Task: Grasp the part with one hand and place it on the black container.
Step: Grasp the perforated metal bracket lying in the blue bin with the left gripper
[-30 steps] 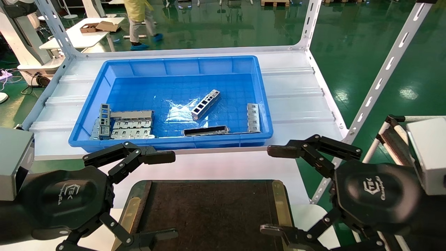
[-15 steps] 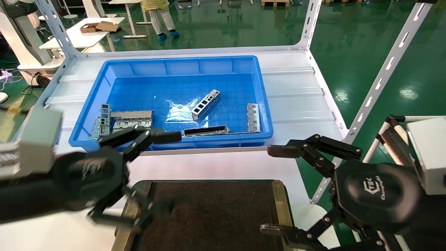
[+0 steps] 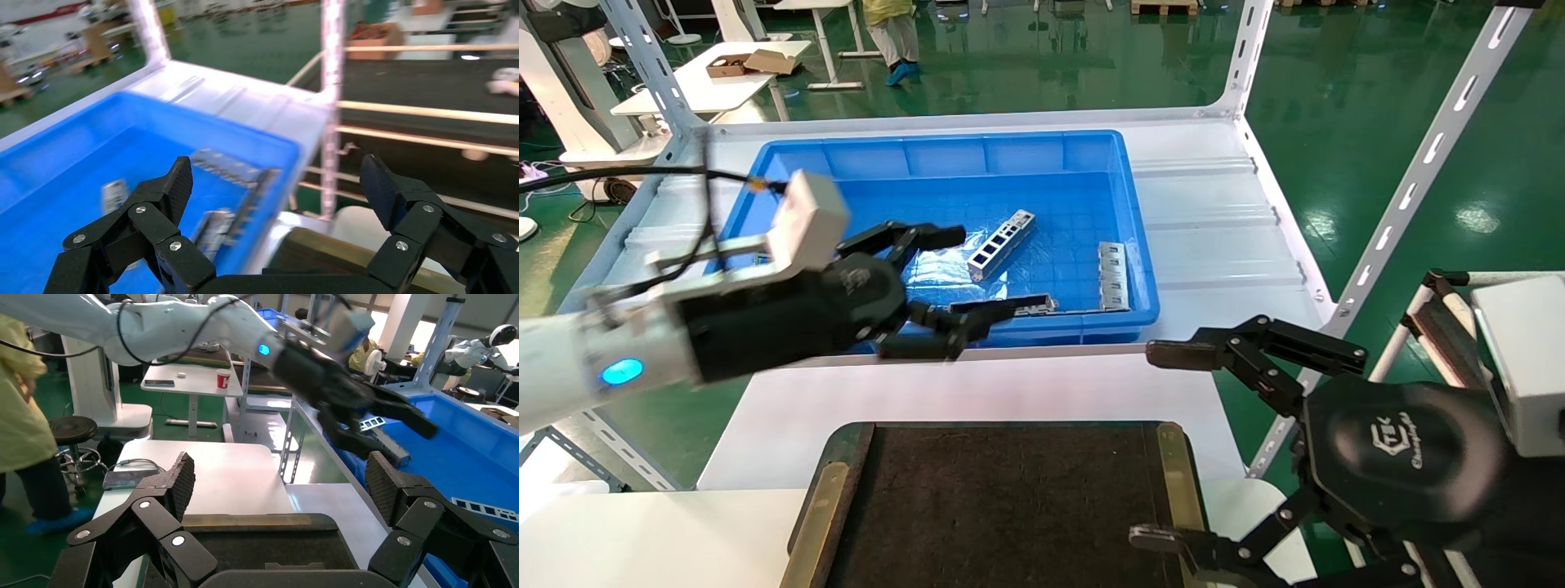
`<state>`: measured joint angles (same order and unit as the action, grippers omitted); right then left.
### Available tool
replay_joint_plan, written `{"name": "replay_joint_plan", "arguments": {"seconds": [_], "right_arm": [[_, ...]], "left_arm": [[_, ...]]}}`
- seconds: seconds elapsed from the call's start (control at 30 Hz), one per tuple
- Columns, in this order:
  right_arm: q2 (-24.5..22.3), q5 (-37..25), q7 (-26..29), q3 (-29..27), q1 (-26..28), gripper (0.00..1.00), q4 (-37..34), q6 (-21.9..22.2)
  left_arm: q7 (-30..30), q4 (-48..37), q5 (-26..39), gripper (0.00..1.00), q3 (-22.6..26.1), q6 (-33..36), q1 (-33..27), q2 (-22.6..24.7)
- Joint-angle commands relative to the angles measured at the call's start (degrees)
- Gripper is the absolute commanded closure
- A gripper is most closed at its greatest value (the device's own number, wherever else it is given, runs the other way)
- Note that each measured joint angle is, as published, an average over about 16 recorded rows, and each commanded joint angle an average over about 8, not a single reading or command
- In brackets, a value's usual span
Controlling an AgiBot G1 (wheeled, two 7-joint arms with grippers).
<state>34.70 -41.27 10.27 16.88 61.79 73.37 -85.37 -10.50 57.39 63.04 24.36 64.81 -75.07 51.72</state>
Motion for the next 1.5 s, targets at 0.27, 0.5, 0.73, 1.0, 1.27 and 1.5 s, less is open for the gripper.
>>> {"name": "replay_joint_plan", "arguments": {"seconds": [0.27, 0.5, 0.73, 1.0, 1.27, 1.5], "right_arm": [[0.0, 0.0, 0.0, 0.0, 0.0, 0.00, 0.0, 0.0], [0.0, 0.0, 0.0, 0.1, 0.0, 0.00, 0.0, 0.0], [0.0, 0.0, 0.0, 0.1, 0.0, 0.00, 0.0, 0.0], [0.0, 0.1, 0.0, 0.1, 0.0, 0.92, 0.0, 0.0], [0.0, 0.1, -0.1, 0.1, 0.0, 1.00, 0.0, 0.1], [-0.1, 0.1, -0.1, 0.1, 0.0, 1.00, 0.0, 0.1]], "left_arm": [[5.0, -17.2, 7.8, 0.00, 3.2, -8.8, -8.2, 10.5], [11.6, -32.6, 10.8, 0.00, 3.8, -16.2, -13.7, 18.0], [17.2, -44.3, 12.0, 0.00, 4.0, -21.9, -17.3, 23.4], [19.9, -50.2, 11.5, 0.71, 4.1, -25.1, -18.7, 25.8], [19.3, -50.9, 10.6, 1.00, 4.9, -25.3, -18.0, 26.2], [19.0, -50.3, 9.9, 1.00, 5.9, -25.9, -17.2, 26.2]]}}
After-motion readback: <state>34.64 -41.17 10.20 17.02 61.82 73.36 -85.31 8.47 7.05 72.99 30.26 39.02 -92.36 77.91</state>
